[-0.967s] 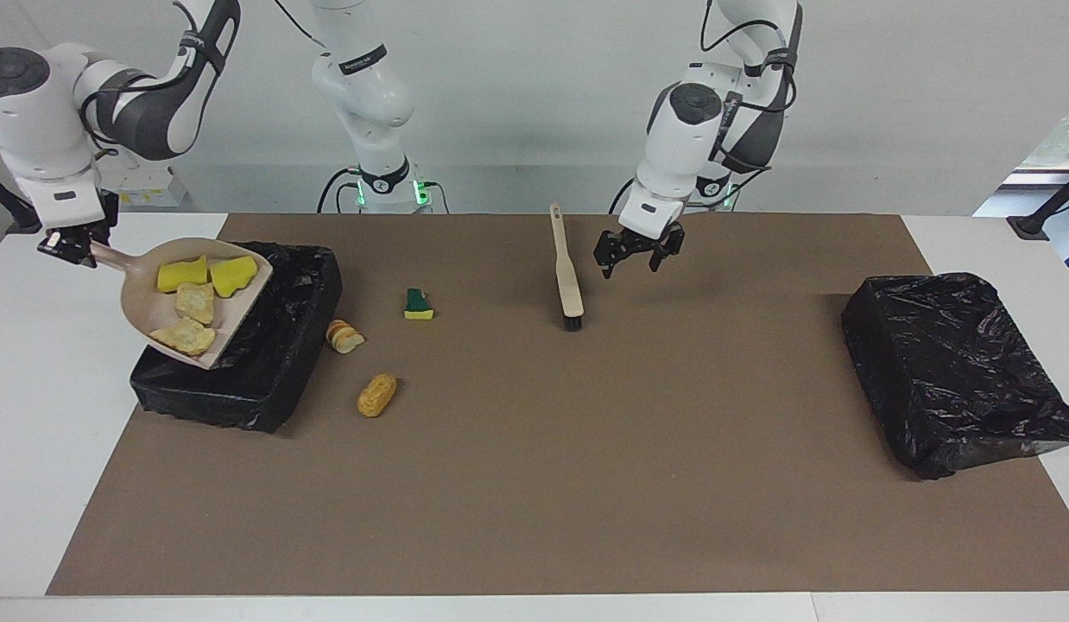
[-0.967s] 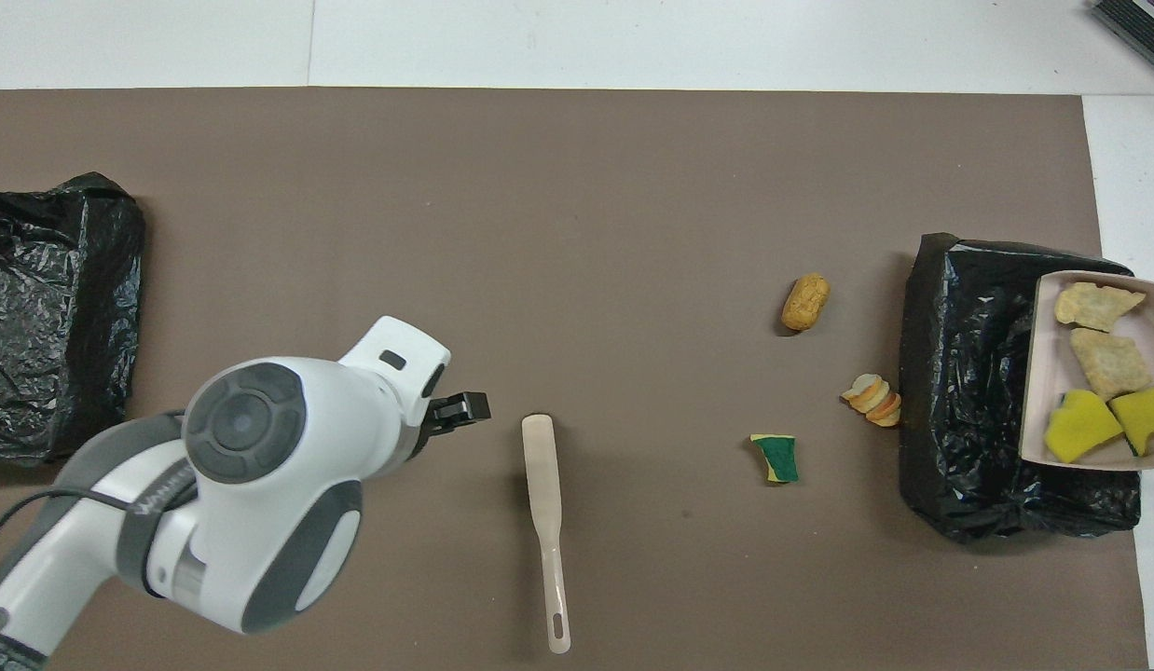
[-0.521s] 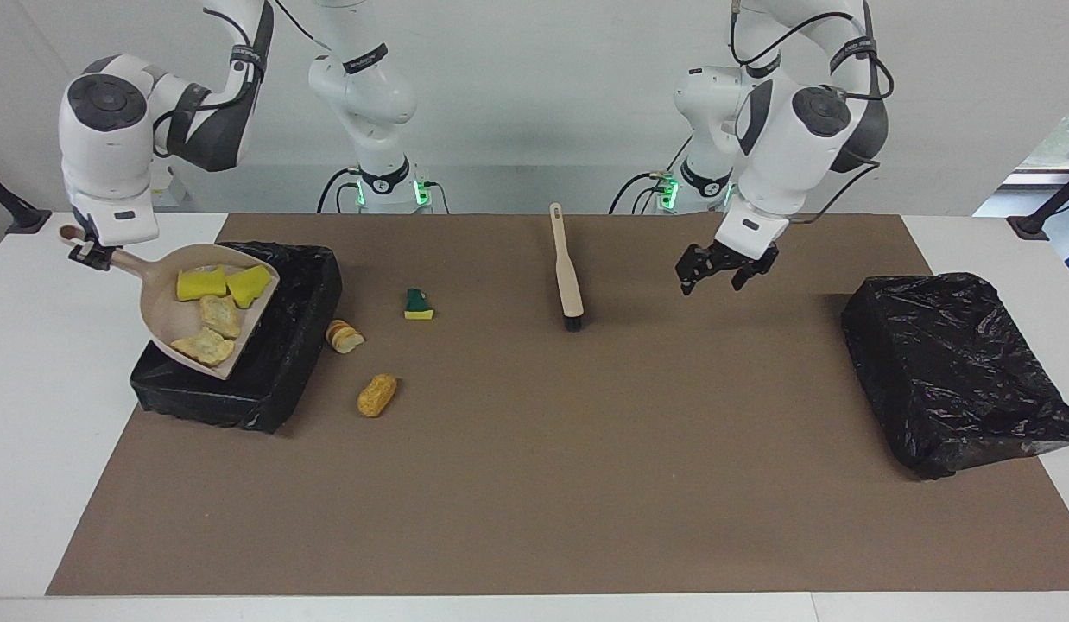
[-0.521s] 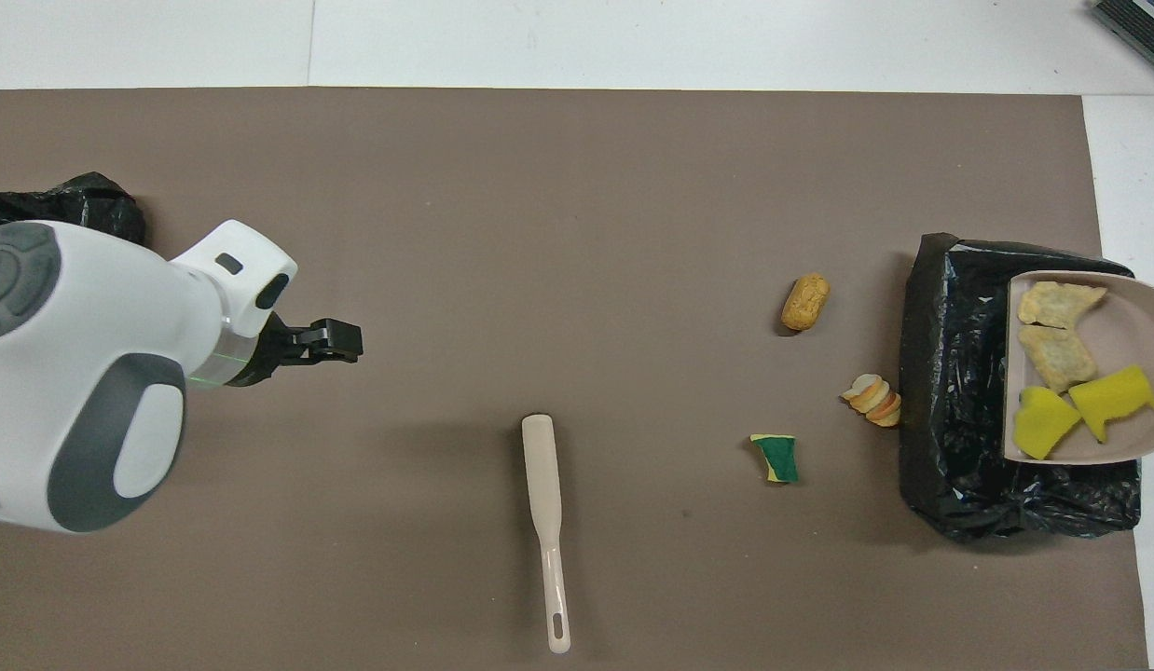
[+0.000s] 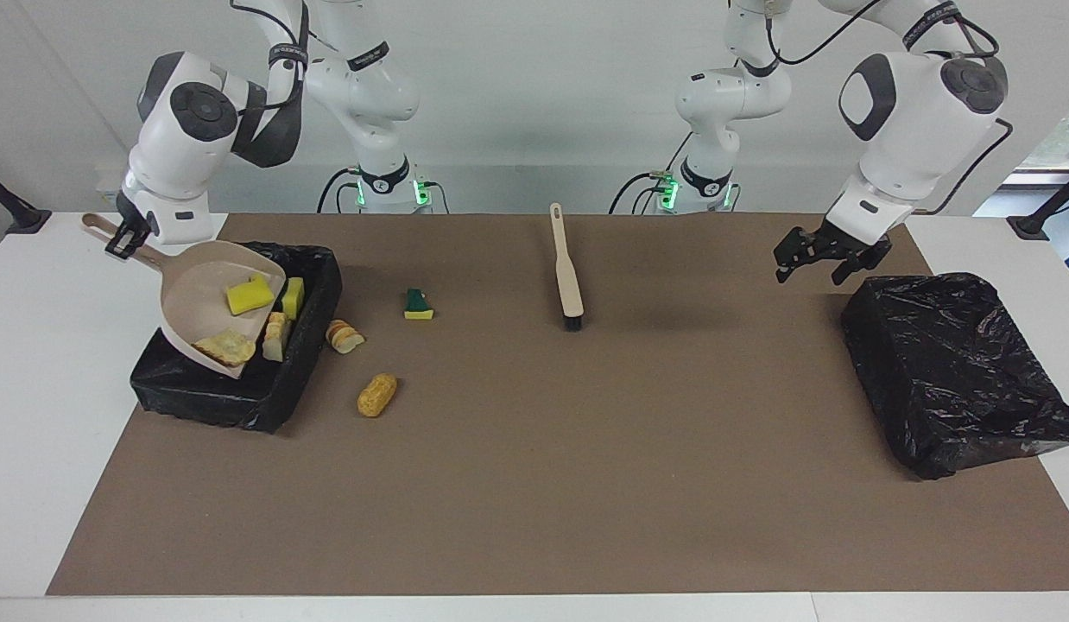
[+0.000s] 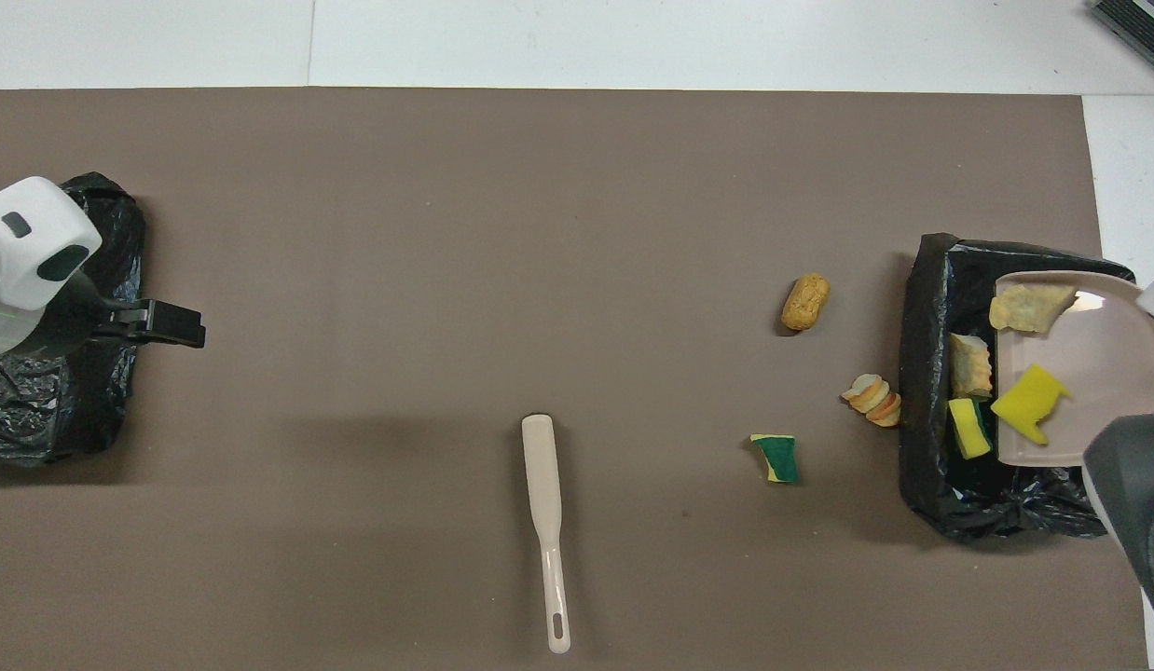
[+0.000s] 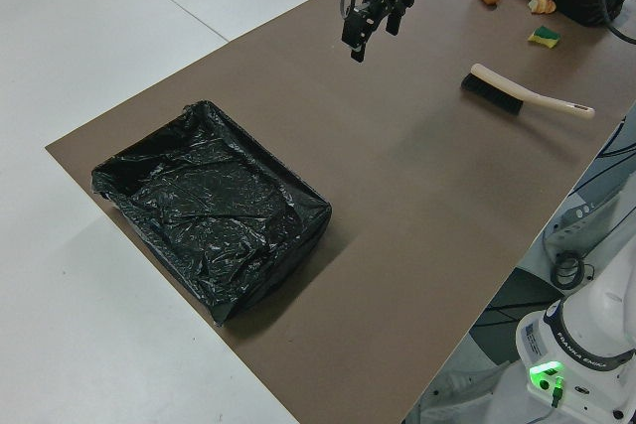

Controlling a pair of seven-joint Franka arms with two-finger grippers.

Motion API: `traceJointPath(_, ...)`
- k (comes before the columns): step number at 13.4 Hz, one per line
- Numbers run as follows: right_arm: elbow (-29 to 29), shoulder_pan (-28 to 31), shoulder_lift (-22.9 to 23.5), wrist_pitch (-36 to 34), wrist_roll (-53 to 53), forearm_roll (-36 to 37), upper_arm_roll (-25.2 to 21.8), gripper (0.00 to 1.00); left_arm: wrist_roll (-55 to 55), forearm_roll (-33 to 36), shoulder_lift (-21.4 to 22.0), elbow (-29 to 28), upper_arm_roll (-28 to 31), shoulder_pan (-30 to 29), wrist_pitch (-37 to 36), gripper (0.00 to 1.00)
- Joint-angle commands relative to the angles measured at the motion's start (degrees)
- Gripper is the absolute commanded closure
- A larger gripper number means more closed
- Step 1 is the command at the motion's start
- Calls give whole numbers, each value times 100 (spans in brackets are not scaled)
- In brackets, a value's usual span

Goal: Sweep and dump trash in bin
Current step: 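Tip the dustpan over the black bag with the right gripper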

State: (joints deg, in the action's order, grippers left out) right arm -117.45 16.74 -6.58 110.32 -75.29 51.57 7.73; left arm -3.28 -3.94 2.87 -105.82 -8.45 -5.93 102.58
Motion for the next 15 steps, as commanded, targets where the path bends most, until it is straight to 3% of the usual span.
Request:
traceJointPath(1,291,-100,104,-124,67,616,9,100,-181,472,-172,657,-69,-49,-465,0)
traceJointPath(4,905,-162,253,-265,-3,556,9,100,-532,473,-164,818,-61,-75,-757,0)
traceJointPath(10,1319,-477,368,-668,-188,161,35,100,-436,438,-67,756,-69,-128,-775,0)
traceJointPath(13,1689,-715,377,-1011,-126,-558,62,100,-445,438,-50,712,-69,-128,-801,0)
traceJointPath(15,1856,-777,359,-1073,-30,-1426,62,100,-436,438,-41,712,-69,-111,-854,0)
